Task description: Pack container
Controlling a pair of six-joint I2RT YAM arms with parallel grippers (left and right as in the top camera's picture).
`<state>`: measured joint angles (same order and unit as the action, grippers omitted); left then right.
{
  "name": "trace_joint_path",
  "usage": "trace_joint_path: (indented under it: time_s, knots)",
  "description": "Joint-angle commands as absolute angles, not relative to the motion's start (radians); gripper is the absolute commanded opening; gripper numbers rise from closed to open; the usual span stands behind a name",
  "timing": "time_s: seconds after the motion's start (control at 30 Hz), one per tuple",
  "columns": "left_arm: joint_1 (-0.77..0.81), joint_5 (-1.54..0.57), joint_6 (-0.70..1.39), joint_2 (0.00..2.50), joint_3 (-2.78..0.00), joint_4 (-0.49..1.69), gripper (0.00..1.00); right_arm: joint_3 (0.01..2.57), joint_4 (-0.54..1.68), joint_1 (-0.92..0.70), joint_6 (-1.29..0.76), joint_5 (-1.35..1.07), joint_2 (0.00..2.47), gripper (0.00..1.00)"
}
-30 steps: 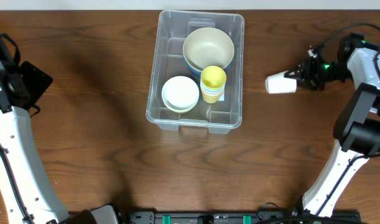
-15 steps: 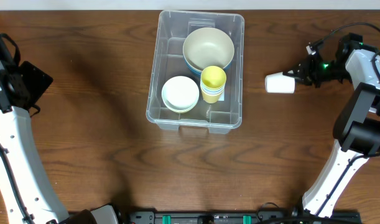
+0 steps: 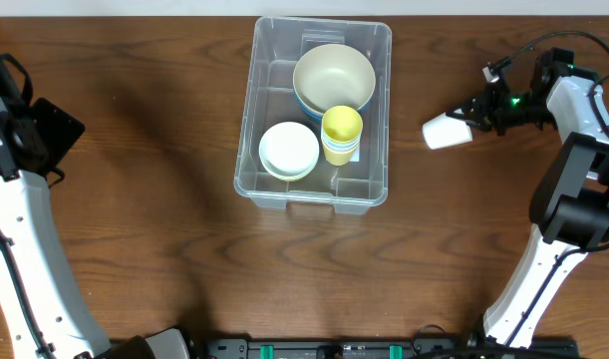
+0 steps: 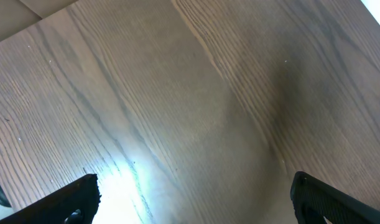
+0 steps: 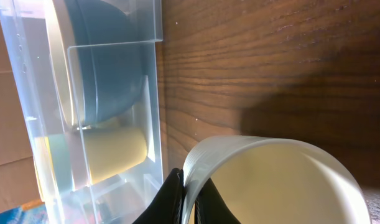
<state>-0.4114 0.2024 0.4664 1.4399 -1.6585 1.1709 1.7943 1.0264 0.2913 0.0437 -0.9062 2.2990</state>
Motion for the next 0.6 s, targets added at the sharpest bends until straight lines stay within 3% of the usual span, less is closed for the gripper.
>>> trace_joint_path:
  time_s: [0.0,0.33,0.57]
  knots:
    - [-0.416,0.214,0.453,1.440,-1.672,1.174,0.98,1.792,1.014,0.287,0.064,-0.723,2.309,0.01]
    - [-0.416,0.214,0.453,1.440,-1.672,1.174,0.98,1.828,1.013,0.192,0.060,-0.524,2.087,0.01]
    - [-0.416,0.214,0.453,1.440,-1.672,1.174,0.98,1.883,1.056,-0.030,0.088,-0.399,1.866,0.01]
